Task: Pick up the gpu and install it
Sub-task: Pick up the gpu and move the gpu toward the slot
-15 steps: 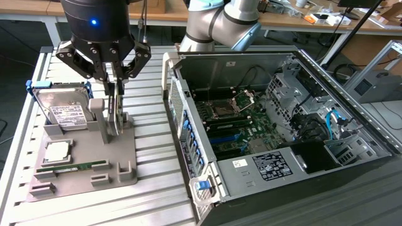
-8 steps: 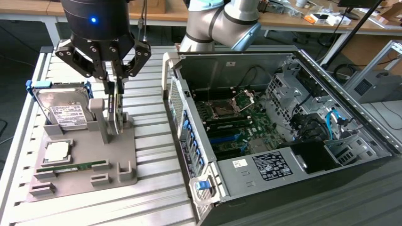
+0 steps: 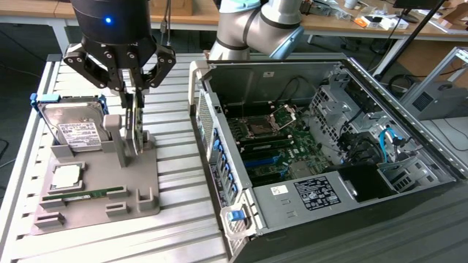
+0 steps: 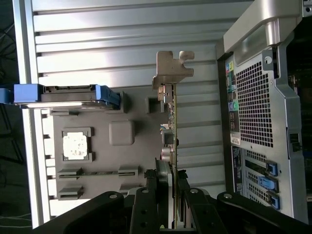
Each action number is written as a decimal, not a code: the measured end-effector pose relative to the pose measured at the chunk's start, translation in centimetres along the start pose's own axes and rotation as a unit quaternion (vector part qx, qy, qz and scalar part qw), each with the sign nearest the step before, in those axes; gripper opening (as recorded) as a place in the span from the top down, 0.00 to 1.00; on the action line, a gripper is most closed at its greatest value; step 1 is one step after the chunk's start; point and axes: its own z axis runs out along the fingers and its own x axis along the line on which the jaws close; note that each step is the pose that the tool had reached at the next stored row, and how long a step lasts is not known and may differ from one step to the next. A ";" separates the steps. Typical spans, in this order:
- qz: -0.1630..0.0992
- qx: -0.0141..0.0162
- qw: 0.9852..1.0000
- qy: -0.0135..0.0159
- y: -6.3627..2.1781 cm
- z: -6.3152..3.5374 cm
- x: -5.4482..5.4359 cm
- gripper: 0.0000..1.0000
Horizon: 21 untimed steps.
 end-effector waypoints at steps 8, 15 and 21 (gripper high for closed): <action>0.000 -0.001 1.000 0.000 0.01 -0.28 0.0 0.73; 0.000 -0.002 1.000 0.000 0.03 -0.49 0.0 0.73; 0.000 -0.002 1.000 0.000 0.04 -0.71 0.0 0.73</action>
